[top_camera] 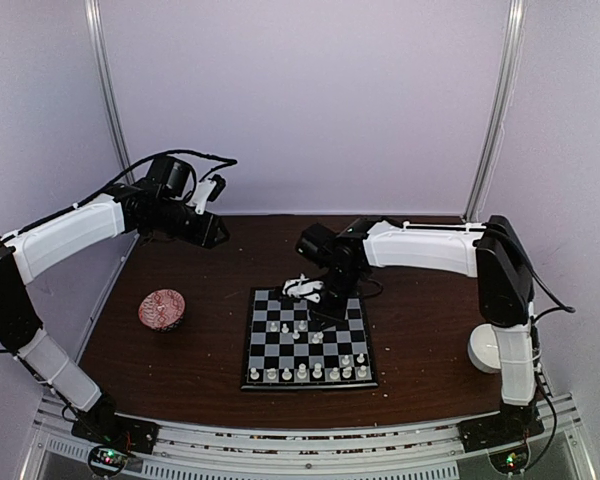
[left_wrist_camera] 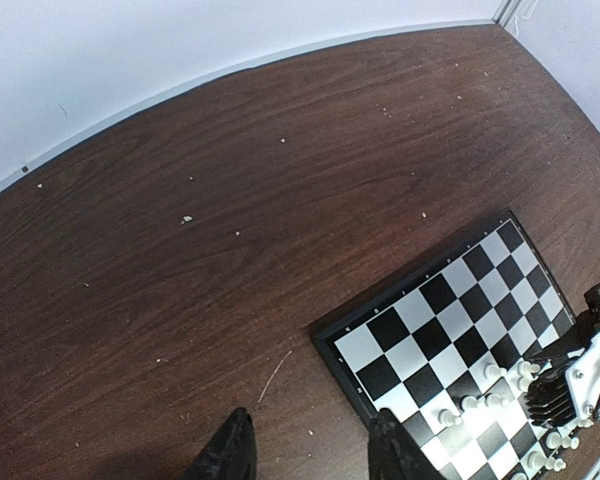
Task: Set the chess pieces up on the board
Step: Pick up the pawn from the chessboard.
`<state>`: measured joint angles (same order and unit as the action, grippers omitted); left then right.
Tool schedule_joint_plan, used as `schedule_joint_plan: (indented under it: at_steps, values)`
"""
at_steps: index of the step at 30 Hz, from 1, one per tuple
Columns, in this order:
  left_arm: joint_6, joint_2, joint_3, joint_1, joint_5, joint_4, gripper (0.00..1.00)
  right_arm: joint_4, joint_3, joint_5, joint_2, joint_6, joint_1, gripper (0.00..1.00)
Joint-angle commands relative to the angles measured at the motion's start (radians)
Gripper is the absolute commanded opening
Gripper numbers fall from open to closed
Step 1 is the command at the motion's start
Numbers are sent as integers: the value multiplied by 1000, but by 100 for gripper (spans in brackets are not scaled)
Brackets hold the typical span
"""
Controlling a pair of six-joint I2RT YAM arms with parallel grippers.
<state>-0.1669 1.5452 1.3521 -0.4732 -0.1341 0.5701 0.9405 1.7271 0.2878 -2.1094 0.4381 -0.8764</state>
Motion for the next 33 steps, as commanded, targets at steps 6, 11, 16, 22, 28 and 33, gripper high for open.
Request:
schedule_joint_plan:
  at_steps: [6,11,16,22,28,33]
  values:
    - [13,-20,5,0,-1,-28,39,30,49,-18,-49,-15,6,19]
    - [13,-19,6,0,-2,-28,39,39,49,-12,-56,-16,6,20]
    - [14,-18,7,-1,-2,-27,39,49,52,-12,-69,-18,7,18]
    - [15,-18,7,-1,-1,-27,39,50,54,-6,-66,-19,6,10]
    - [15,-19,7,-1,-2,-27,39,48,50,-14,-35,-24,19,7]
    - [15,-20,7,-1,-1,-27,39,43,34,-36,10,-27,61,7]
